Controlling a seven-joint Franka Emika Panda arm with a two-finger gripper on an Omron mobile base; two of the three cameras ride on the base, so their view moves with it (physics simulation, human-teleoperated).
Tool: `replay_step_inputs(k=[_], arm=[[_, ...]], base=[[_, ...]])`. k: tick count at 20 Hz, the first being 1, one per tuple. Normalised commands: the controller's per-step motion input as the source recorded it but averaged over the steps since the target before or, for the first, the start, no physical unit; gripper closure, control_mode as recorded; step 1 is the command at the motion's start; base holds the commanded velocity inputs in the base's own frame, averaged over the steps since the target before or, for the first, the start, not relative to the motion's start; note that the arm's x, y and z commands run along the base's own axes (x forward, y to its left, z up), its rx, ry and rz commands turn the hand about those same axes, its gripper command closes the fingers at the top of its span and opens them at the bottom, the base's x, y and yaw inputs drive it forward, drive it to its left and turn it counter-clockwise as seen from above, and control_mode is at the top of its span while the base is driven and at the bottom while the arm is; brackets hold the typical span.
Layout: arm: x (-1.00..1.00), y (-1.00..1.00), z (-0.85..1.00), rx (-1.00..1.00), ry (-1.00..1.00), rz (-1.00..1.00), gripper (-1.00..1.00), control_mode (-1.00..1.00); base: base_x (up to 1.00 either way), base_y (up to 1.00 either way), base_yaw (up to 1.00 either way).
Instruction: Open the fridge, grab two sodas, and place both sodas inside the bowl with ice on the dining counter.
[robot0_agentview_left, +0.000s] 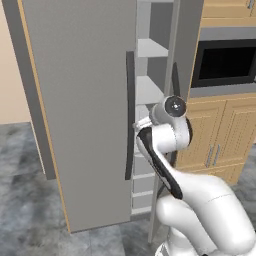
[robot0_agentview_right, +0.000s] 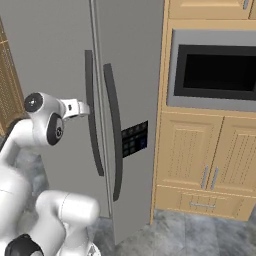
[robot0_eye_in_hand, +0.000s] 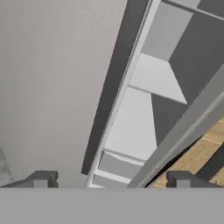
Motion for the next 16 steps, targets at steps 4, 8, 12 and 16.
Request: replay_step_inputs(k=[4, 8, 12, 16], arm=[[0.91, 0.63, 0.05, -0.21, 0.16, 0.0, -1.0, -1.0], [0.77, 0.24, 0.03, -0.22, 0.11, -0.01, -1.0, -1.0], [0.51, -0.12, 0.0, -0.14, 0.04, -0.11, -1.0, -1.0], [0.36, -0.23, 0.0, -0.11, 0.01, -0.13, -1.0, -1.0]], base=[[0.0, 0.0, 0.0], [0.0, 0.0, 0.0], [0.0, 0.0, 0.0], [0.0, 0.0, 0.0]])
